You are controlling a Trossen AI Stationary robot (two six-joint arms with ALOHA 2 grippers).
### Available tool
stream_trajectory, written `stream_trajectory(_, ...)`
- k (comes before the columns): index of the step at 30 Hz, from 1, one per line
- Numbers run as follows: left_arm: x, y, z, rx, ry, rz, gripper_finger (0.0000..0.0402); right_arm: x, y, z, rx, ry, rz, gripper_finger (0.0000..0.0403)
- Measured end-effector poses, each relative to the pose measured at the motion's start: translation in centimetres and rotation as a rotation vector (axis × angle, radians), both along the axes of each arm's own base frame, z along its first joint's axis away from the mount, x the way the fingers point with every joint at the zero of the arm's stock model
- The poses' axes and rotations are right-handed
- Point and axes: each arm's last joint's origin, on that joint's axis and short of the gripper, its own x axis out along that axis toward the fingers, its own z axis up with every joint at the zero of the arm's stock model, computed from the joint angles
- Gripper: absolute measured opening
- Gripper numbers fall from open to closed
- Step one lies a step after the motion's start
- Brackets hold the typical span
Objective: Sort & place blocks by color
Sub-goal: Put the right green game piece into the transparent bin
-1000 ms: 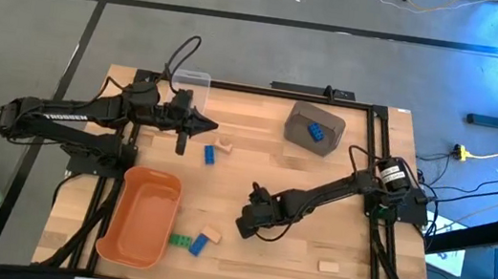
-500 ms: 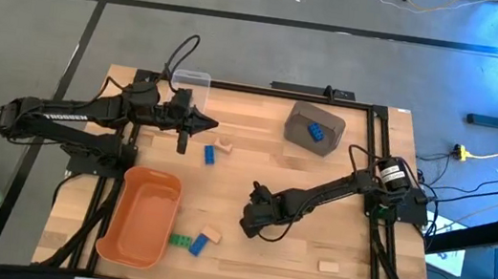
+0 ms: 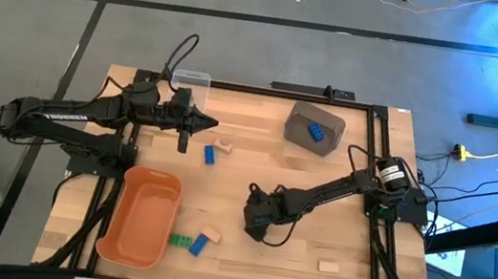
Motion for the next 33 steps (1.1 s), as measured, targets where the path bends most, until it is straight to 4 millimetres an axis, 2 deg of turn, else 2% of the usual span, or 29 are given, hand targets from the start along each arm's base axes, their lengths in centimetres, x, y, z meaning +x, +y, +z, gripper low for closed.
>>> stream_trajectory(14,0.0,0.0,0.0,-0.018,-0.003,0.003,0.0,0.16,0.03,0.03,-0.028,0.0,0.129,0.0241)
stream_trajectory(28,-0.02,0.13,0.0,-0.016,-0.003,0.049,0.0,0.17,0.05,0.04,-0.028,0.0,0.135,0.024)
stream_trajectory(33,-0.03,0.16,0.0,-0.015,-0.003,0.06,0.0,0.16,0.13,0.05,-0.028,-0.001,0.136,0.0206)
